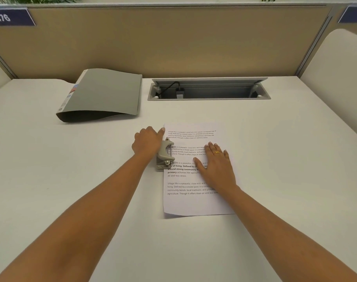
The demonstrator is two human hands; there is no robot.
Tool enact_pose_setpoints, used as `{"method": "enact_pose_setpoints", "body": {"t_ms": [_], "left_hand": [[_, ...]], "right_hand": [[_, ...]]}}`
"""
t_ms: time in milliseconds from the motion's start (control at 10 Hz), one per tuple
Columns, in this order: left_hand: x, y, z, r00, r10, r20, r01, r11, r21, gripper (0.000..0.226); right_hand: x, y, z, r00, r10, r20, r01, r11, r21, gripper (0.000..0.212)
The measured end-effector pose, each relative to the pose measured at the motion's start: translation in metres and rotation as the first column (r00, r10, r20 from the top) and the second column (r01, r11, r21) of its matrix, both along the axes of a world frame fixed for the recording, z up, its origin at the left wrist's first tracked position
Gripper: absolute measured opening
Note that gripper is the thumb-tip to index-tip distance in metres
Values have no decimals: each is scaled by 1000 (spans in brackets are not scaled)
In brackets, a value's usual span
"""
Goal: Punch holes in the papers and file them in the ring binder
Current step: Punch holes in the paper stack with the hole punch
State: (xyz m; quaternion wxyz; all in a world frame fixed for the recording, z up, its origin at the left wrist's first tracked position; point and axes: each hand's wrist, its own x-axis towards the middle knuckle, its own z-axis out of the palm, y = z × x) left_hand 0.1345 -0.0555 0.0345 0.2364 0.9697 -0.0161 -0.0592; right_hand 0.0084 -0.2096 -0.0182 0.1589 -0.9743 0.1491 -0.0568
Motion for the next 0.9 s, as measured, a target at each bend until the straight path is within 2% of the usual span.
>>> {"method": "enact_pose_setpoints", "body": {"t_ms": [500, 900], "left_hand": [[4, -15, -21, 999, -19, -34, 21, 997, 76, 57], [4, -10, -33, 998, -19, -54, 21, 999, 24, 49]], "right_hand": [[1, 0, 0, 1000, -4, 2, 4, 1000, -4, 65], [2, 0, -2, 1000, -15, 5, 15, 1000, -22, 65]]}}
